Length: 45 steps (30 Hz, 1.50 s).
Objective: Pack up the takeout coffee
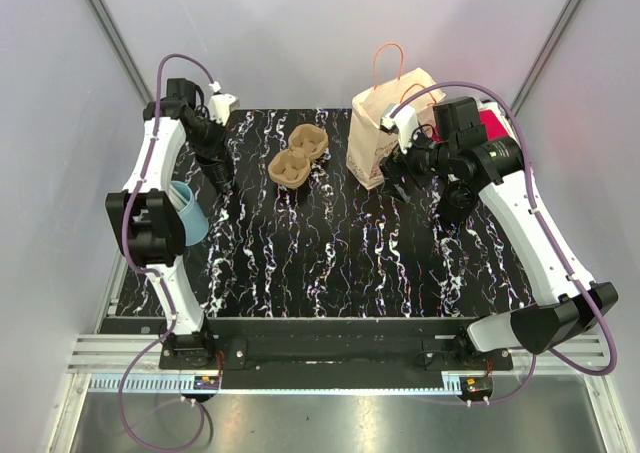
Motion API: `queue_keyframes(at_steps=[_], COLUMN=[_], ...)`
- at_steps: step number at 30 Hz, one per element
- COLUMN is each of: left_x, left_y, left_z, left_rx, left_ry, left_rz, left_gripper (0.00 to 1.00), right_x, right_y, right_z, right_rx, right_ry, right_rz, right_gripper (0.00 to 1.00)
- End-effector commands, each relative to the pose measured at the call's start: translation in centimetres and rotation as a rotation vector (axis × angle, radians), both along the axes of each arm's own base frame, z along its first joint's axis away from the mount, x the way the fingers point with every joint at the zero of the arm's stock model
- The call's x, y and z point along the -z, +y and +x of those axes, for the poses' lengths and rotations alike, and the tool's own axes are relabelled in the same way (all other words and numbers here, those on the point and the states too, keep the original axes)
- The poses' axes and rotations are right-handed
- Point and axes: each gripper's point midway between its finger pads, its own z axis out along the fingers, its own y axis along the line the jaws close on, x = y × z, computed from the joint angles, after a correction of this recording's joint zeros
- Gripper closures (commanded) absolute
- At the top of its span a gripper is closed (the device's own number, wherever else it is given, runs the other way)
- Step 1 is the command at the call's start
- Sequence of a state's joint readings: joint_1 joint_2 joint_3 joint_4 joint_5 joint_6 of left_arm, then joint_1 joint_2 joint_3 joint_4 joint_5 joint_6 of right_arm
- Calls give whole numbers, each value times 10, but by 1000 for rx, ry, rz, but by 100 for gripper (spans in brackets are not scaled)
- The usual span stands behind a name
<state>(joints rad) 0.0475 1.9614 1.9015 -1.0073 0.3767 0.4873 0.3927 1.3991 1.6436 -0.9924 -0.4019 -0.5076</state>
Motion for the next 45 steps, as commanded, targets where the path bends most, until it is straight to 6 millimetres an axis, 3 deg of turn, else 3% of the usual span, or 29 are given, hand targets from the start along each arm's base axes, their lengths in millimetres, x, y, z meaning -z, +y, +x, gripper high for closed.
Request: queue_keyframes(at_steps=[1,12,22,32,38,39,41,45], left_x=[-57,-82,-137,-184,-191,-190,-183,-167], left_y=[4,6,6,-10,-61,-78,-94,-146], left_z=[8,8,7,-13,-44,-52,-65,-95], left_rx=[-19,-22,-22,16,162,212,261,411], left_ry=[-162,-224,-363,-472,-489,-492,-480,-452], left_rz=[15,22,36,61,70,70,74,63], left_gripper=[100,100,100,100,100,100,100,100], right_x=[-19,-20,-24,-32,-49,-52,-56,-68], right_y=[2,1,-1,-5,-32,-37,-49,-74], right_z=[4,4,8,14,29,30,32,29], right_rx=[9,10,28,67,208,227,272,350], right_ry=[-61,-66,-88,-118,-203,-220,-250,-301], right_rz=[16,13,15,6,-69,-79,-120,-162], right_gripper=[12,10,5,0,0,0,0,0])
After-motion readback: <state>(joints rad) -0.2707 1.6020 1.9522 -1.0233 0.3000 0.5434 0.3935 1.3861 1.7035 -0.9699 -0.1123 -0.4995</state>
